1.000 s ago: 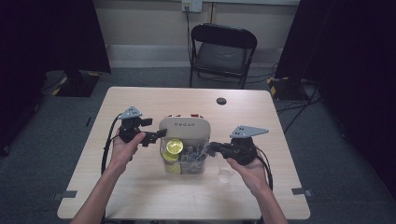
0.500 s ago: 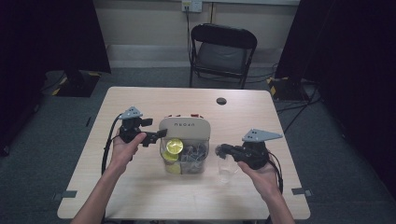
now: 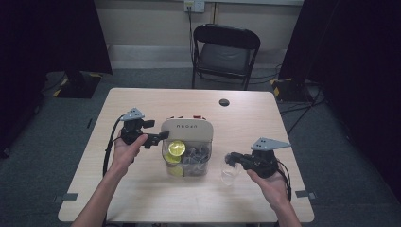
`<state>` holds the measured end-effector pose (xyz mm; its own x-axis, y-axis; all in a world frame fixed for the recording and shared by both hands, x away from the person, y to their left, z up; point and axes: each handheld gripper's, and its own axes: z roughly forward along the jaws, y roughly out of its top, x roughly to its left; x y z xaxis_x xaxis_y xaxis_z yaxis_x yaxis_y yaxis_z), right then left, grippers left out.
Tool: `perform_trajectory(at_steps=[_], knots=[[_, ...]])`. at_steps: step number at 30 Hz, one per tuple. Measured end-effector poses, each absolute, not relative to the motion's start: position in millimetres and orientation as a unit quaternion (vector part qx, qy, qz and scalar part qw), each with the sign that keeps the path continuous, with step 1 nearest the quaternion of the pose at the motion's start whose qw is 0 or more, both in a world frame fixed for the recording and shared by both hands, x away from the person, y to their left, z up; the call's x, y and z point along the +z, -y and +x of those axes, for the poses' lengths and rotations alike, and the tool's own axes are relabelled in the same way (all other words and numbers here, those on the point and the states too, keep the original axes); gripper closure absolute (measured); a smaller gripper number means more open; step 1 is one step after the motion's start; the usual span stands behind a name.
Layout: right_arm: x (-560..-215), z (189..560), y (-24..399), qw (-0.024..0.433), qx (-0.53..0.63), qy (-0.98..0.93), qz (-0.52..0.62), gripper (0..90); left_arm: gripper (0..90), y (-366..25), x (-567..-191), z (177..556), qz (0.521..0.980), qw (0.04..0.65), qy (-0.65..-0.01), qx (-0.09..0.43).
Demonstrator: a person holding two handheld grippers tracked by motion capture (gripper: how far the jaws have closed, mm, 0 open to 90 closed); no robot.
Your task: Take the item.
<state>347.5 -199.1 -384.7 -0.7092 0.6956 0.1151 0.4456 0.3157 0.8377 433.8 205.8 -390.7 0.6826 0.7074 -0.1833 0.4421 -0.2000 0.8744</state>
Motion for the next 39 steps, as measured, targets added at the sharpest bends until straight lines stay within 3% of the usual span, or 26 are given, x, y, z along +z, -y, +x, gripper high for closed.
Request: perform_trajectory(at_steps=[27,34,39], knots=[[-402.8,349.9,201.3,0.133,0.440,-0.809,0.367,90.0,15.3,-206.3,-391.8,432.6,0.764,0.505,-0.378,0.132],[-402.4,348.9,202.5,0.134,0.441,-0.806,0.371,83.4,15.3,-206.6,-391.8,432.9,0.766,0.505,-0.376,0.132],[-401.7,349.3,203.4,0.136,0.445,-0.801,0.377,72.4,15.3,-206.5,-392.0,432.9,0.764,0.506,-0.378,0.131]])
